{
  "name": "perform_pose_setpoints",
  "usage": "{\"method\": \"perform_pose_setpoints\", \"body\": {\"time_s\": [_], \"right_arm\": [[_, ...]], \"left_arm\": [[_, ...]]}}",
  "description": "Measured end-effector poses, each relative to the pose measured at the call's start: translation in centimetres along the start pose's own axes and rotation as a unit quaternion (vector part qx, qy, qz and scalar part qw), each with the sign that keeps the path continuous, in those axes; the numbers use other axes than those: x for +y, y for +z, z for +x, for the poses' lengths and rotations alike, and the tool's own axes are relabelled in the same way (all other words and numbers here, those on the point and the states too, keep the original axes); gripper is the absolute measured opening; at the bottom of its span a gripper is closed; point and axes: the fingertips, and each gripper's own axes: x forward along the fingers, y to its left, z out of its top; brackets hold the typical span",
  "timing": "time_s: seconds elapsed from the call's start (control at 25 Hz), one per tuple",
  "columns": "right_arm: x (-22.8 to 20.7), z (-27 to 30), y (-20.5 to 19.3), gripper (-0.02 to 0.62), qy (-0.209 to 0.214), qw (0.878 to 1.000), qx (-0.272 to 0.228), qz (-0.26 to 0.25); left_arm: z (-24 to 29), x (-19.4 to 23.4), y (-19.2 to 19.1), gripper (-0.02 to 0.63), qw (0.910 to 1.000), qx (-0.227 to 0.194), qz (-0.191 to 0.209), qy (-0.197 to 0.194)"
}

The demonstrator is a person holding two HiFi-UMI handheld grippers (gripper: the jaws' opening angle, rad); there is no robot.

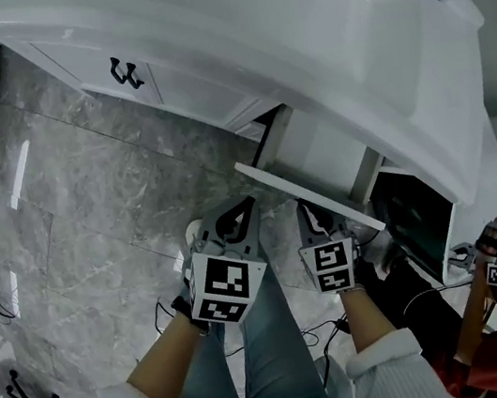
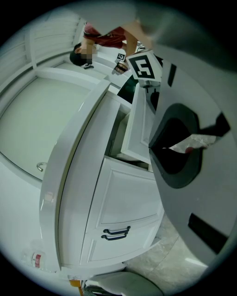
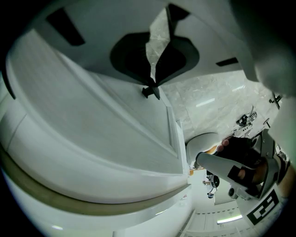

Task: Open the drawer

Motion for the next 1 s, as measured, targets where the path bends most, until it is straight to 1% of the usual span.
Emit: {"method": "perform_pose_setpoints", "body": {"time_s": [0.44,0.72,0.84,1.0], "right_arm": [[0.1,0.9,-0.5,0.052,-0.020,0.999,0.004,0.027],[-0.1,1.0,-0.8,0.058,-0.037,0.999,0.006,0.032],[-0.3,1.2,-1.4,0.058,-0.047,0.997,0.014,0.052],[-0.3,1.2,-2.1,0.060,-0.055,0.993,0.028,0.100]], "left_arm": [[-0.1,0.9,-0.1,0.017,1.0000,0.003,0.001,0.007],[-0.4,1.6,-0.5,0.017,0.9999,0.008,0.001,0.012],[-0.7,2.2,-0.7,0.017,0.9998,0.007,0.000,0.018],[-1.2,3.0,-0.4,0.017,0.9996,0.005,0.000,0.027]]}}
